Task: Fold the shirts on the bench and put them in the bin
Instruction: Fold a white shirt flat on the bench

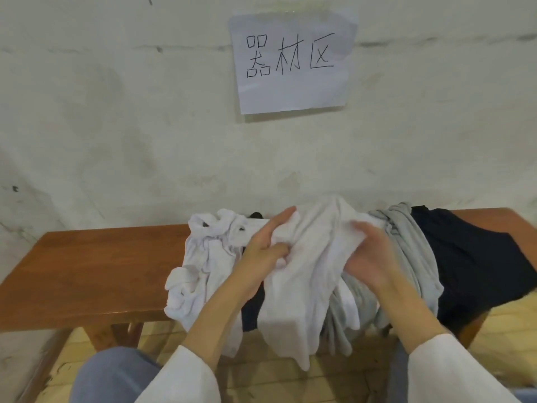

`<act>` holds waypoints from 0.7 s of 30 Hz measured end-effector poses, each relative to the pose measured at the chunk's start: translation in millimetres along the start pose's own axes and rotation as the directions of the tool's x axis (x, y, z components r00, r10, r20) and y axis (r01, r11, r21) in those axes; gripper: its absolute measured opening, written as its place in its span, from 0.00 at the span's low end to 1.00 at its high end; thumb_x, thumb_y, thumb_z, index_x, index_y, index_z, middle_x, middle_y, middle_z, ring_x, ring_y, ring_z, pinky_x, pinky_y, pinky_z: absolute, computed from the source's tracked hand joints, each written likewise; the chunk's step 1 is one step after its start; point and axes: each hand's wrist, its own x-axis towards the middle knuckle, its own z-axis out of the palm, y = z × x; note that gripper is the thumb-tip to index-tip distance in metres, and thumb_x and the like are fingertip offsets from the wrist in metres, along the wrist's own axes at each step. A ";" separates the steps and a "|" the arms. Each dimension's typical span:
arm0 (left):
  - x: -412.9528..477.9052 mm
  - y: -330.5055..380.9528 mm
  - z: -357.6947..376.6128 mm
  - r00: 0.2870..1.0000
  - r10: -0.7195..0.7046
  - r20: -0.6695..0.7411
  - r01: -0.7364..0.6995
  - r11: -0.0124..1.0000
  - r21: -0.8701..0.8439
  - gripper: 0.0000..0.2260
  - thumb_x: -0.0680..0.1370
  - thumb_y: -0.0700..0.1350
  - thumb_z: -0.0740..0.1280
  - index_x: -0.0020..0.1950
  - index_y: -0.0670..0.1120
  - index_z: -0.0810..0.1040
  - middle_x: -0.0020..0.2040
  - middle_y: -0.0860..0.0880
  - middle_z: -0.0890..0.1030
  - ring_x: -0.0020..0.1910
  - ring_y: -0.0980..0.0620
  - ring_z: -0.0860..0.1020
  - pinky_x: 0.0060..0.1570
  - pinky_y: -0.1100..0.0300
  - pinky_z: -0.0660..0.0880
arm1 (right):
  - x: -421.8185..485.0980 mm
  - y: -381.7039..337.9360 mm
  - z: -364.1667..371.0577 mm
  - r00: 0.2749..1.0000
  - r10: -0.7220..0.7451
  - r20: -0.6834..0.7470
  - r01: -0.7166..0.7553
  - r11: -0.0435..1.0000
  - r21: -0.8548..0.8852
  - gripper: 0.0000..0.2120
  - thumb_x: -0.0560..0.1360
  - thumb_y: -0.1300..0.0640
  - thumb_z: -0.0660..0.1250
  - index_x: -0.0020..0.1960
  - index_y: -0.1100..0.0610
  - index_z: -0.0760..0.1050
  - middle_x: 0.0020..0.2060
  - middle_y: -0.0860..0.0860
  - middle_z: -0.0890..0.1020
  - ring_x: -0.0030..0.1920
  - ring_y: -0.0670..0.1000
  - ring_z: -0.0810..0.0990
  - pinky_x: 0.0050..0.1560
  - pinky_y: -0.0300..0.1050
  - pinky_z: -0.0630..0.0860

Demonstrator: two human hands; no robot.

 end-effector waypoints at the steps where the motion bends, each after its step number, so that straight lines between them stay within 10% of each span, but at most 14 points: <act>1: 0.0 8.8 9.1 0.999 0.011 0.042 -0.009 0.999 -0.053 0.30 0.71 0.31 0.60 0.67 0.57 0.73 0.67 0.58 0.73 0.63 0.59 0.73 0.55 0.66 0.72 | -2.0 -6.8 -9.0 0.998 -0.061 0.024 0.057 0.984 0.167 0.12 0.74 0.60 0.67 0.55 0.54 0.83 0.54 0.49 0.83 0.54 0.47 0.82 0.51 0.44 0.79; 4: -1.6 9.9 29.2 0.987 -0.079 0.142 0.092 0.992 -0.086 0.20 0.62 0.36 0.60 0.46 0.52 0.84 0.49 0.56 0.82 0.49 0.56 0.78 0.45 0.65 0.72 | 1.8 -12.3 -31.0 0.996 -0.093 -0.002 0.086 0.921 0.381 0.45 0.65 0.48 0.77 0.76 0.52 0.59 0.72 0.50 0.68 0.71 0.51 0.67 0.68 0.48 0.67; 7: -5.1 -16.6 31.8 0.931 -0.238 0.278 0.306 0.922 -0.236 0.06 0.64 0.42 0.63 0.38 0.43 0.77 0.39 0.51 0.78 0.39 0.54 0.75 0.38 0.62 0.69 | -10.3 -8.8 -36.5 0.983 -0.158 -0.094 0.170 0.977 0.129 0.26 0.80 0.44 0.52 0.67 0.61 0.73 0.65 0.58 0.75 0.66 0.55 0.74 0.65 0.49 0.71; 13: -5.5 -48.2 39.1 0.795 -0.487 0.362 0.600 0.721 -0.346 0.24 0.76 0.62 0.57 0.54 0.46 0.82 0.56 0.46 0.82 0.56 0.46 0.80 0.56 0.49 0.74 | -40.7 -19.1 -9.6 0.964 -0.167 -0.206 0.189 0.978 0.094 0.24 0.81 0.47 0.52 0.39 0.52 0.83 0.30 0.47 0.82 0.38 0.47 0.82 0.31 0.34 0.77; 16: -1.1 -44.0 52.0 0.833 -0.458 0.309 0.552 0.704 -0.446 0.26 0.79 0.63 0.51 0.66 0.47 0.75 0.63 0.46 0.79 0.61 0.47 0.78 0.59 0.51 0.73 | -48.7 -19.3 1.0 0.970 -0.085 -0.226 0.062 0.992 -0.107 0.19 0.75 0.43 0.60 0.49 0.56 0.82 0.36 0.48 0.84 0.46 0.49 0.81 0.38 0.33 0.77; 21: 11.1 -31.4 51.6 0.975 -0.214 0.067 0.223 0.890 -0.397 0.23 0.75 0.40 0.68 0.69 0.52 0.70 0.64 0.48 0.78 0.62 0.47 0.77 0.58 0.51 0.76 | -47.6 -12.2 -18.8 0.938 0.339 -0.065 -0.346 0.921 -0.181 0.34 0.44 0.49 0.86 0.47 0.62 0.85 0.49 0.59 0.84 0.46 0.56 0.85 0.43 0.48 0.82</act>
